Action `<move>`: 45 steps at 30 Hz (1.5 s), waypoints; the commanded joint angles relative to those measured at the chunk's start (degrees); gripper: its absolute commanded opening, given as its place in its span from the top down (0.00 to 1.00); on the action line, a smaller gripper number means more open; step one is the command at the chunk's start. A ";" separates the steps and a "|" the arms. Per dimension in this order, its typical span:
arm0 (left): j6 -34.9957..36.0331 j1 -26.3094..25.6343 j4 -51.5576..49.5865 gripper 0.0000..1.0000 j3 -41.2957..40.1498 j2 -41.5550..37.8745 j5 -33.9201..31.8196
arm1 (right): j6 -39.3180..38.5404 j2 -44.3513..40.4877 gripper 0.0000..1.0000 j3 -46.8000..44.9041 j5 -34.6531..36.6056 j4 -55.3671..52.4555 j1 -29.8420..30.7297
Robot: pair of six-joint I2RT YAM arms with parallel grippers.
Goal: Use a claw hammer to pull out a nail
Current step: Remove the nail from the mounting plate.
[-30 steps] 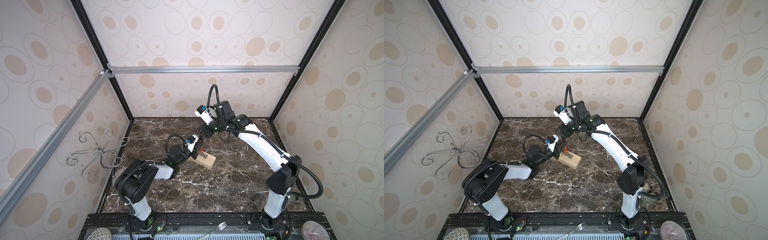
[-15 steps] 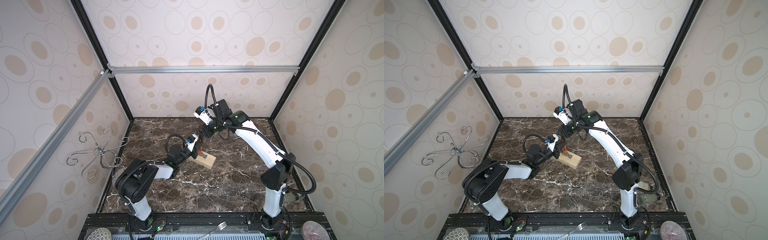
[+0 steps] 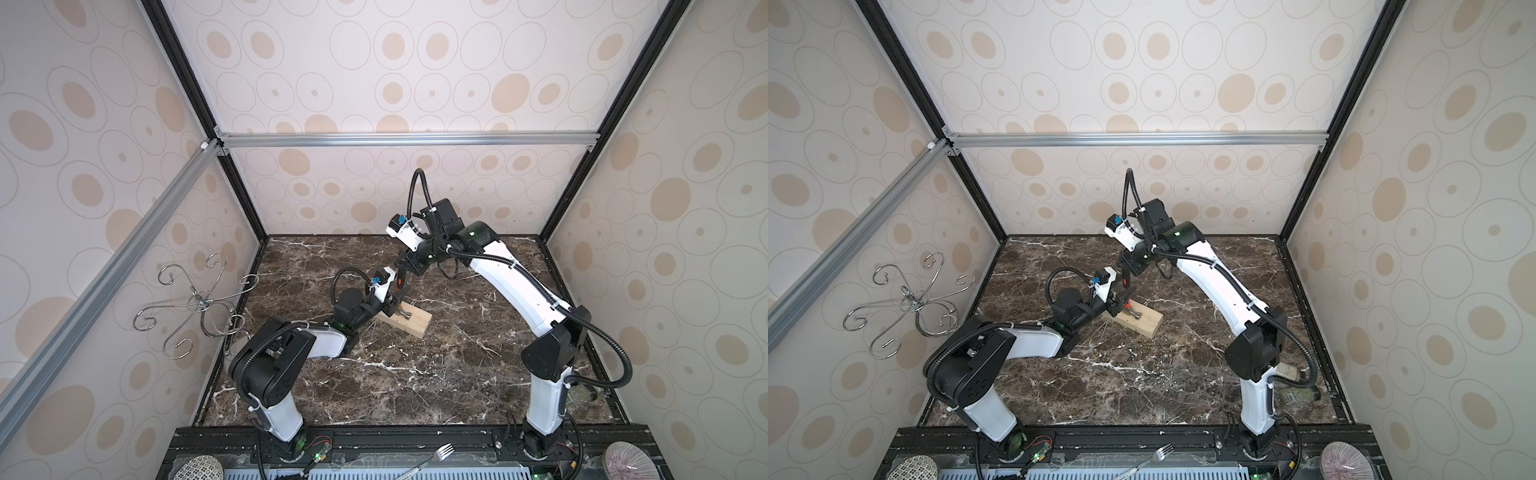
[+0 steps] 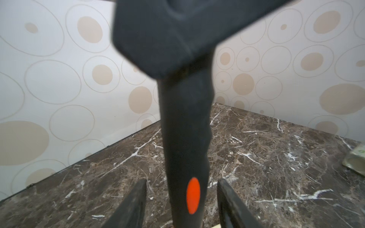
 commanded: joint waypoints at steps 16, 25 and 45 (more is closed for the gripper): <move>-13.23 8.39 -5.36 0.24 -4.39 -9.71 -8.41 | -2.71 -1.10 0.94 -0.58 2.21 -0.19 2.60; -13.72 9.92 -5.56 0.25 -6.91 -12.22 -10.82 | -4.85 0.42 0.96 3.57 2.80 -7.42 2.63; -9.88 10.87 -13.21 0.28 -4.77 -11.48 -14.58 | -4.36 1.18 0.98 5.21 5.54 -8.35 2.57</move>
